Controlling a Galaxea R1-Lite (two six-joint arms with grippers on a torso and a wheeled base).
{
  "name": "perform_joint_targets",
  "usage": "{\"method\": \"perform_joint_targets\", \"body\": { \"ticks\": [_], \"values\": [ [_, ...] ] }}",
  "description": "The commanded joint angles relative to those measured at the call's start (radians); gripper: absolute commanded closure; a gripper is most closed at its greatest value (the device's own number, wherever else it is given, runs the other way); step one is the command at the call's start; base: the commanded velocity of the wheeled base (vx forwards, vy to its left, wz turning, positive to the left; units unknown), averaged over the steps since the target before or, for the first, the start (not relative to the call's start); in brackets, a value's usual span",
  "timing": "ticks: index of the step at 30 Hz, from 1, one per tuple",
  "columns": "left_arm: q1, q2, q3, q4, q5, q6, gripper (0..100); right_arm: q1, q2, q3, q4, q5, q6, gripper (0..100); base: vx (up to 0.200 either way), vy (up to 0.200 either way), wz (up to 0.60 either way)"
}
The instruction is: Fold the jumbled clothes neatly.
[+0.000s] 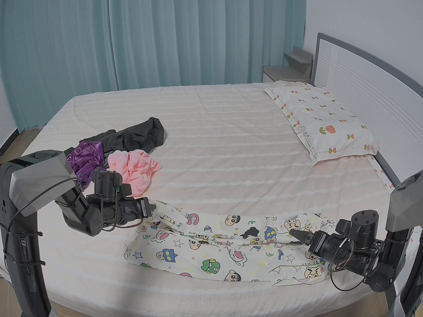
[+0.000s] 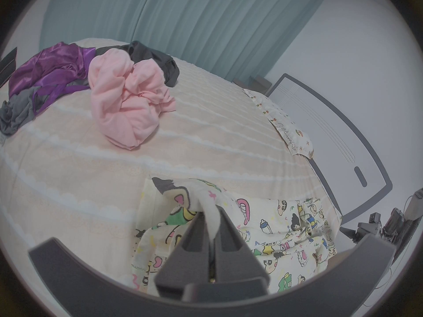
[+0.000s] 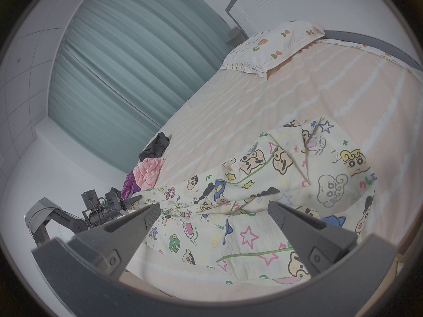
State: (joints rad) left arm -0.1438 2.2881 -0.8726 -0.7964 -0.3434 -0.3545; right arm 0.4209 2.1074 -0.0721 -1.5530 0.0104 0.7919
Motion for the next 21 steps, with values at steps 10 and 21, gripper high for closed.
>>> {"method": "perform_joint_targets", "body": {
  "ticks": [10, 21],
  "values": [
    [0.021, -0.012, 0.010, 0.066, 0.003, 0.005, 0, 0.001, 0.011, 0.003, -0.018, 0.000, -0.002, 0, 0.000, 0.000, 0.00],
    [0.046, -0.087, 0.070, 0.069, -0.008, 0.028, 0, 0.003, 0.019, 0.003, -0.018, -0.001, -0.002, 0, 0.000, 0.000, 0.00]
  ]
}}
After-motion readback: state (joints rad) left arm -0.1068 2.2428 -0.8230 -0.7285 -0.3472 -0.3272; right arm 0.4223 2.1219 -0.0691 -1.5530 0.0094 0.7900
